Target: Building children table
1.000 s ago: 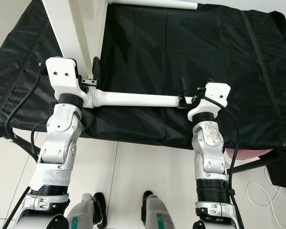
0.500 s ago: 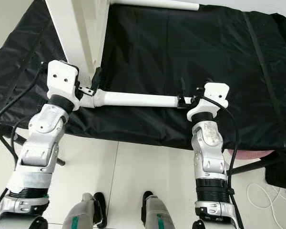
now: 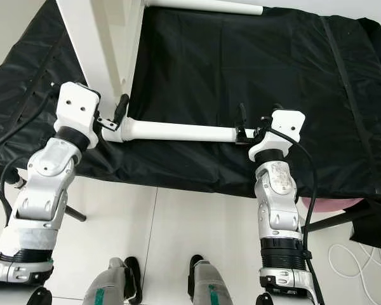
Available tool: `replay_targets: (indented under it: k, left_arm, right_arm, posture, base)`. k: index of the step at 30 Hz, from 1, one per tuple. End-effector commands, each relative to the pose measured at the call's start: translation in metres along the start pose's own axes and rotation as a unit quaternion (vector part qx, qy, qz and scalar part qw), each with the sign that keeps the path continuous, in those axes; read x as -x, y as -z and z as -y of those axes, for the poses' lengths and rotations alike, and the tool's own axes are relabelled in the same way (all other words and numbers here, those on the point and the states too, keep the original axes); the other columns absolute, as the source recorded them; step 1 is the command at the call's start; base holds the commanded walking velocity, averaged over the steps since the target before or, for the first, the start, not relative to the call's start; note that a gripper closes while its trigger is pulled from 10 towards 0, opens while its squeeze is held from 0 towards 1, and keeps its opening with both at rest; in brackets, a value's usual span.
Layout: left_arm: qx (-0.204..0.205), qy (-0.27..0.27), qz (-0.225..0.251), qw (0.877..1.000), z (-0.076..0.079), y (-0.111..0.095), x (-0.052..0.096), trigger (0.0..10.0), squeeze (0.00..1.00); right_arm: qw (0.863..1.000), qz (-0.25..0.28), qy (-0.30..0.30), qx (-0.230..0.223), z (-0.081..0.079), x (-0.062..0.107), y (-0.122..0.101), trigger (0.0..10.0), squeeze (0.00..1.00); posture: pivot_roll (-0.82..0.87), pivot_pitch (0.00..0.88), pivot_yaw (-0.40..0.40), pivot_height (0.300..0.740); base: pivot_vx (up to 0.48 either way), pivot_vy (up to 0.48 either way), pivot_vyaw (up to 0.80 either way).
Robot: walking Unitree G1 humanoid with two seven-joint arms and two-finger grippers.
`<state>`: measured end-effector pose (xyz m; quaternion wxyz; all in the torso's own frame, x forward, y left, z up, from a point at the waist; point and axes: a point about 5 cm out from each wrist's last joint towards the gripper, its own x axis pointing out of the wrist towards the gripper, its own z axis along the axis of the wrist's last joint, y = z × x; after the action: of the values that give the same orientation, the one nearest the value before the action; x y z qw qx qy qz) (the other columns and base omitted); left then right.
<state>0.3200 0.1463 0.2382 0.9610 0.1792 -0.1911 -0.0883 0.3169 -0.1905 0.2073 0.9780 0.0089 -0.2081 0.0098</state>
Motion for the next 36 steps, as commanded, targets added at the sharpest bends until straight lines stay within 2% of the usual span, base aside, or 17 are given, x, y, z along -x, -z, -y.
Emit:
replay_targets:
  k: [1,6,8,10,13,15,19,20,27,29,36]
  left_arm:
    - [-0.003,-0.069,-0.022,0.997,-0.014,0.007,0.003,10.0,0.00]
    - [-0.015,-0.076,-0.033,0.996,-0.018,0.010,0.005,10.0,0.00]
    - [0.003,-0.069,-0.023,0.997,-0.014,0.005,0.005,10.0,0.00]
    - [-0.001,-0.064,-0.015,0.998,-0.011,0.002,0.006,10.0,0.00]
    - [0.023,-0.048,0.003,0.999,-0.002,-0.005,0.006,10.0,0.00]
    - [0.046,-0.021,0.018,0.999,0.011,-0.015,0.007,10.0,0.00]
    - [0.046,-0.008,0.012,0.999,0.025,-0.021,0.011,10.0,0.00]
    - [0.026,-0.018,-0.004,0.999,0.028,-0.021,0.014,10.0,0.00]
    - [0.025,-0.065,-0.033,0.997,0.034,-0.029,0.027,10.0,0.00]
    - [0.017,-0.099,-0.053,0.994,0.030,-0.025,0.034,10.0,0.00]
    - [-0.002,-0.125,-0.052,0.991,0.022,-0.031,0.043,10.0,0.00]
  right_arm:
    - [1.000,-0.003,0.001,0.000,0.001,0.002,0.003,10.0,0.00]
    - [1.000,-0.003,0.002,0.001,0.002,0.003,0.002,10.0,0.00]
    - [1.000,-0.003,0.002,0.001,0.002,0.003,0.002,10.0,0.00]
    - [1.000,-0.003,0.002,0.001,0.002,0.003,0.002,10.0,0.00]
    - [1.000,-0.003,0.001,0.001,0.002,0.002,0.002,10.0,0.00]
    - [1.000,-0.003,-0.001,0.001,0.001,0.002,0.002,10.0,0.00]
    - [1.000,-0.002,-0.002,0.001,0.001,0.002,0.002,10.0,0.00]
    - [1.000,-0.002,-0.001,0.001,0.001,0.002,0.002,10.0,0.00]
    - [1.000,-0.002,0.000,0.001,0.001,0.002,0.003,10.0,0.00]
    - [1.000,-0.002,-0.001,-0.003,0.000,0.001,0.004,10.0,0.00]
    - [1.000,-0.003,-0.008,-0.007,-0.004,-0.003,0.005,10.0,0.00]
  posture:
    - [-0.09,0.208,-0.014,0.740]
    - [-0.10,0.210,-0.014,0.740]
    - [-0.09,0.212,-0.016,0.740]
    - [-0.09,0.212,-0.016,0.740]
    - [-0.09,0.212,-0.016,0.740]
    - [-0.09,0.210,-0.014,0.740]
    - [-0.09,0.210,-0.014,0.740]
    - [-0.09,0.209,-0.010,0.740]
    - [-0.09,0.209,-0.010,0.740]
    - [-0.08,0.204,-0.011,0.740]
    - [-0.06,0.196,-0.021,0.740]
  base:
    - [0.000,0.000,0.00]
    - [0.000,0.000,0.00]
    - [0.000,0.000,0.00]
    - [0.000,0.000,0.00]
    - [0.000,0.000,0.00]
    - [0.000,0.000,0.00]
    - [0.000,0.000,0.00]
    - [0.000,0.000,0.00]
    - [0.000,0.000,0.00]
    - [0.000,0.000,0.00]
    - [0.000,0.000,0.00]
